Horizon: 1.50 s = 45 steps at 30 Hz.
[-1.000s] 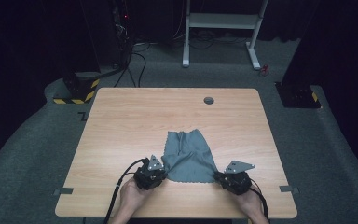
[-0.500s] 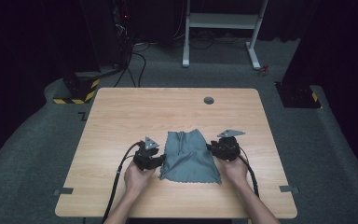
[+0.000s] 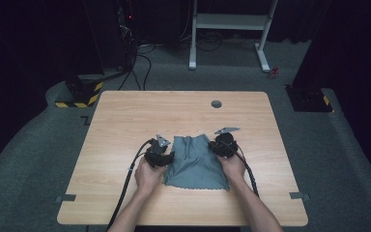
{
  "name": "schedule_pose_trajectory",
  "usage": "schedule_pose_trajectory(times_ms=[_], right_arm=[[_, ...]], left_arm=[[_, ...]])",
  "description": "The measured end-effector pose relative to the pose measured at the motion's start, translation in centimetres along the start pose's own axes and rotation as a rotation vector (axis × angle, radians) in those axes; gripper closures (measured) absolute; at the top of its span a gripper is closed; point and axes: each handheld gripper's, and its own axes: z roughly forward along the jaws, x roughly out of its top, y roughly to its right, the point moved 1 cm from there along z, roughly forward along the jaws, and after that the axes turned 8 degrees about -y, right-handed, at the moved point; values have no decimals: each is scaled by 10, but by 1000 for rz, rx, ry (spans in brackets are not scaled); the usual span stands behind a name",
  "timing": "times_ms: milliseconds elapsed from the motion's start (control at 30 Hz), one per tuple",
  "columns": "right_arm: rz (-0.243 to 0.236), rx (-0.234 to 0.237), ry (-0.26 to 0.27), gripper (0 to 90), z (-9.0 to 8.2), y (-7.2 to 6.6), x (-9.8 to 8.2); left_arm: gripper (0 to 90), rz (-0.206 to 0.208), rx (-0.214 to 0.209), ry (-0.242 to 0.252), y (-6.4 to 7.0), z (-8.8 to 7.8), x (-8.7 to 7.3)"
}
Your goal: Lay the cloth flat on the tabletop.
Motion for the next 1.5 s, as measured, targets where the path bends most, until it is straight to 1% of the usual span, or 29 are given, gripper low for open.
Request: schedule_pose_trajectory(times_ms=[33, 67, 133, 167, 233, 300, 367, 400, 467, 500, 600, 667, 733, 800, 833, 900, 933, 967, 1000, 1033, 1067, 1100, 1133, 1167, 1233, 1300, 1400, 1467, 1500], right_arm=[[-14, -9, -2, 889, -1, -1, 1], [-18, -20, 0, 893, -3, -1, 2], [-13, -39, 8, 894, -8, 1, 3], [-3, -45, 13, 895, -12, 4, 2], [8, -58, 23, 894, -19, 8, 2], [3, -62, 30, 894, -26, 9, 1], [-12, -74, 44, 892, -32, 4, 2], [-29, -80, 52, 890, -33, 2, 4], [-55, -75, 71, 889, -36, -9, 8], [-74, -68, 75, 889, -36, -15, 10], [-162, -31, 75, 890, -32, -41, 16], [-223, -1, 57, 884, -24, -61, 17], [-288, 34, 16, 836, -13, -79, 16], [-345, 64, -33, 766, -1, -92, 13], [-360, 65, -43, 759, 1, -97, 11], [-355, 78, -29, 750, -2, -97, 11], [-345, 83, 2, 750, -9, -94, 11], [-330, 82, 18, 752, -14, -91, 12], [-302, 79, 43, 756, -21, -86, 13], [-263, 76, 70, 762, -29, -77, 15], [-237, 65, 76, 765, -33, -71, 16], [-201, 46, 77, 766, -38, -62, 18], [-178, 38, 77, 767, -40, -55, 19], [-138, 37, 66, 766, -39, -48, 19], [-110, 28, 46, 751, -33, -42, 19], [-81, 29, 8, 709, -20, -37, 18], [-59, 37, -17, 662, -6, -36, 18], [-41, 48, -34, 661, 1, -38, 18], [-39, 52, -42, 687, 4, -39, 18]], left_arm=[[537, 3, -4, 1, 1, 0, 0], [565, 12, -9, 4, 0, 0, 0], [606, 24, 12, 5, 0, 0, -1], [624, 26, 16, 6, -1, 0, -1], [630, 6, 4, 13, -4, 1, -1], [630, 3, -3, 19, -5, 1, -2], [623, -11, -9, 39, -6, 1, -5], [615, -24, -15, 56, -7, 2, -7], [581, -68, -41, 87, -12, 3, -13], [574, -75, -39, 85, -12, 3, -13], [568, -57, -17, 89, -10, 2, -13], [563, -52, -6, 90, -9, 2, -13], [545, -65, -12, 87, -10, 2, -13], [529, -84, -29, 82, -12, 3, -13], [524, -84, -31, 82, -12, 3, -13], [523, -83, -26, 83, -11, 2, -14], [523, -83, -25, 83, -11, 2, -14], [523, -82, -25, 83, -12, 2, -14], [521, -84, -27, 82, -12, 2, -14], [521, -84, -26, 82, -12, 2, -14], [520, -85, -26, 82, -12, 2, -14], [520, -85, -26, 83, -12, 2, -14], [520, -85, -26, 83, -12, 3, -14], [518, -86, -26, 83, -12, 3, -14], [517, -86, -25, 83, -12, 3, -14], [517, -87, -25, 83, -12, 2, -14], [516, -86, -24, 83, -12, 3, -14], [516, -86, -24, 83, -12, 3, -14], [515, -87, -25, 82, -12, 2, -14]])
